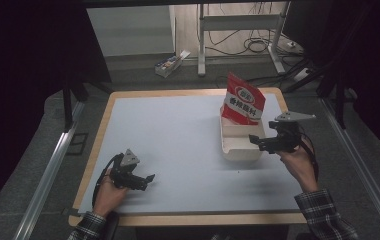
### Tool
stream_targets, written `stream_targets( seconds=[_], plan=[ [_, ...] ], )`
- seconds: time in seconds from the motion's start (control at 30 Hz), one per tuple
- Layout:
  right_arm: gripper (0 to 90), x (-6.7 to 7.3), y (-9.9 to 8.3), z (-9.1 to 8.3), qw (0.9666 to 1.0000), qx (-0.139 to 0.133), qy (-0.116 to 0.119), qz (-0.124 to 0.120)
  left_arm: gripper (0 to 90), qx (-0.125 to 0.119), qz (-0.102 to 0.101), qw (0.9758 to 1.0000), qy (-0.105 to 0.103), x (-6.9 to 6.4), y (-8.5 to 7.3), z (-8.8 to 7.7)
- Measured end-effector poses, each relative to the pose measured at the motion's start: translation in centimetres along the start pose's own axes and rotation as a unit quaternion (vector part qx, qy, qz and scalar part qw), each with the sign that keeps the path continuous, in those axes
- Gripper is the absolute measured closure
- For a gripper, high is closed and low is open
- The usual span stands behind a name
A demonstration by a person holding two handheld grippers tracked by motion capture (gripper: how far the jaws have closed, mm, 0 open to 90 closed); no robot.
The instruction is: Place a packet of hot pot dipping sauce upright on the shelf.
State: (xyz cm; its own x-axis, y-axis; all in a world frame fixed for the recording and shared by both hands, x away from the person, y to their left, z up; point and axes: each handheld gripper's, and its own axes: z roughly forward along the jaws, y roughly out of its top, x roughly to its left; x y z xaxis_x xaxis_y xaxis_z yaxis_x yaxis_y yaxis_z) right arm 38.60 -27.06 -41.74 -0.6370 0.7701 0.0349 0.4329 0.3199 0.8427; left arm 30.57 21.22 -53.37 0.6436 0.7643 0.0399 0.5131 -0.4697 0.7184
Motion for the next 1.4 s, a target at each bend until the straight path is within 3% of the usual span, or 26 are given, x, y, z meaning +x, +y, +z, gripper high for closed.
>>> stream_targets(
  seconds=[0.3,0.67,0.8,1.4],
  plan=[
    [2.0,2.0,-2.0,-0.6,0.9997,0.004,0.022,0.006,0.1,-0.001,0.003,1.0000,0.001,-0.1,0.0,0.0],
    [2.0,3.7,-4.5,-1.3,0.9995,0.015,0.027,-0.006,0.0,-0.003,0.005,1.0000,0.001,-0.2,0.0,0.1],
    [2.3,4.1,-5.7,-1.2,0.9990,0.028,0.028,-0.020,0.0,-0.002,0.008,1.0000,0.001,-0.2,0.0,0.1],
    [2.3,4.4,-10.2,1.1,0.9959,0.081,0.020,-0.036,0.0,-0.003,0.014,0.9999,-0.003,-0.3,-0.1,0.2]
  ],
)
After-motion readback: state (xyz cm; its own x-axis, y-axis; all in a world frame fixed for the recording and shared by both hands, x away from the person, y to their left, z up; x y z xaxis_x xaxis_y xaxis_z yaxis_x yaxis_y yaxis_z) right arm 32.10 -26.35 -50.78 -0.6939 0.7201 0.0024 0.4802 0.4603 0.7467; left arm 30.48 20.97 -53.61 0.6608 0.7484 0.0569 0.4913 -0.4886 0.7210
